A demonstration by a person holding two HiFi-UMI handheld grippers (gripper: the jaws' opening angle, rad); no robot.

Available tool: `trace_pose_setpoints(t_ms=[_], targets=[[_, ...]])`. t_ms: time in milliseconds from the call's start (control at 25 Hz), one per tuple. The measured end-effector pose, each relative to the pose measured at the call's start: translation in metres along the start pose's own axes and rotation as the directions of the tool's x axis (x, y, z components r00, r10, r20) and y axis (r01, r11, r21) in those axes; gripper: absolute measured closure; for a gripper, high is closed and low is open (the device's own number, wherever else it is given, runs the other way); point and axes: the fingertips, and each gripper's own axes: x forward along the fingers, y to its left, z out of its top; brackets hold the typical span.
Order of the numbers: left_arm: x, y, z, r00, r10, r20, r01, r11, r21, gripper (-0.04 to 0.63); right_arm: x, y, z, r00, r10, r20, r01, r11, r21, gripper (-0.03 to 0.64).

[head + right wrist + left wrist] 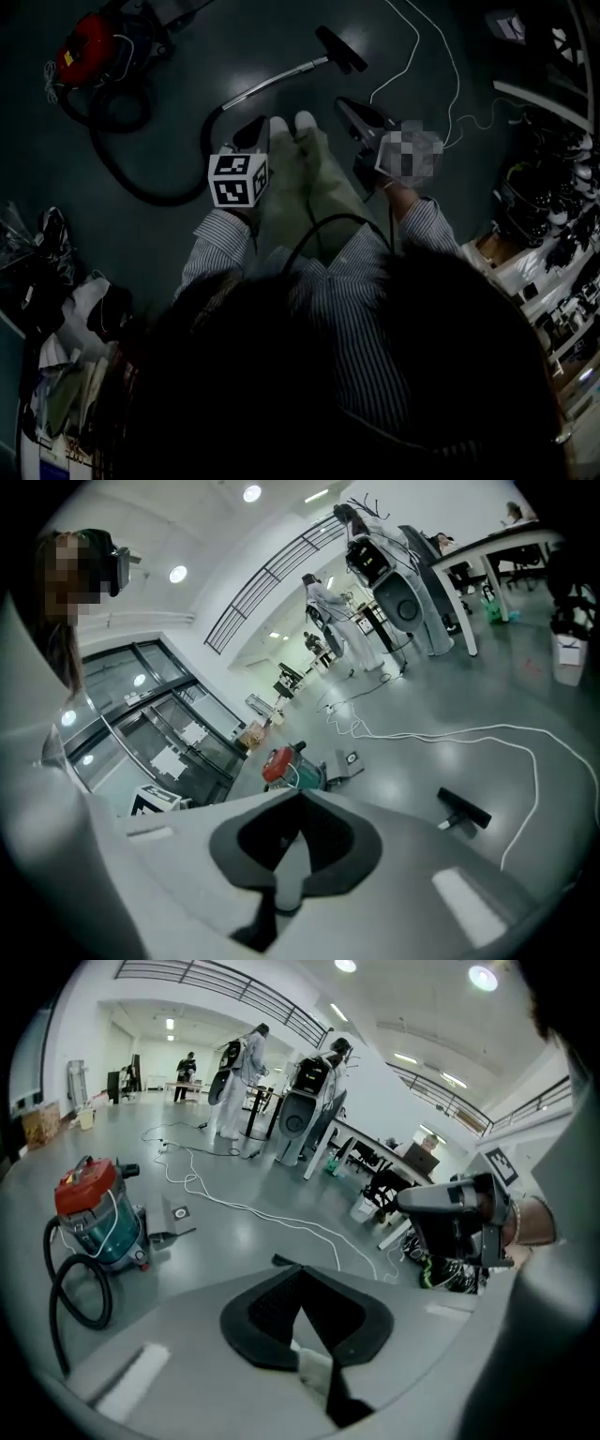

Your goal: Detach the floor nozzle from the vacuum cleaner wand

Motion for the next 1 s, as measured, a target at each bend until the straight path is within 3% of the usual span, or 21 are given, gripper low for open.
trace_pose_setpoints(t_ms=[160, 440, 1000], targets=[[0.062, 0.028, -0.047, 0.997, 0.038, -0.059, -0.029, 0.989, 0.148, 0.589, 0.026, -0.059, -0.039, 0.999, -0.04, -0.005, 0.04, 0.999, 0.032, 0.615], [0.185, 0.086, -0.134, 0.996, 0.037, -0.085, -0.028, 0.994, 0.107, 0.589, 0.103, -0.171, -0.132, 0.999, -0.031, -0.027, 0.032, 0.999, 0.04, 0.615], [0.386, 0.169, -0.224, 0.986, 0.037, -0.163, 0.014, 0.954, 0.298, 0.589, 0.265, -0.338, -0.226, 0.996, -0.089, -0.031, 0.083, 0.985, -0.15, 0.615]])
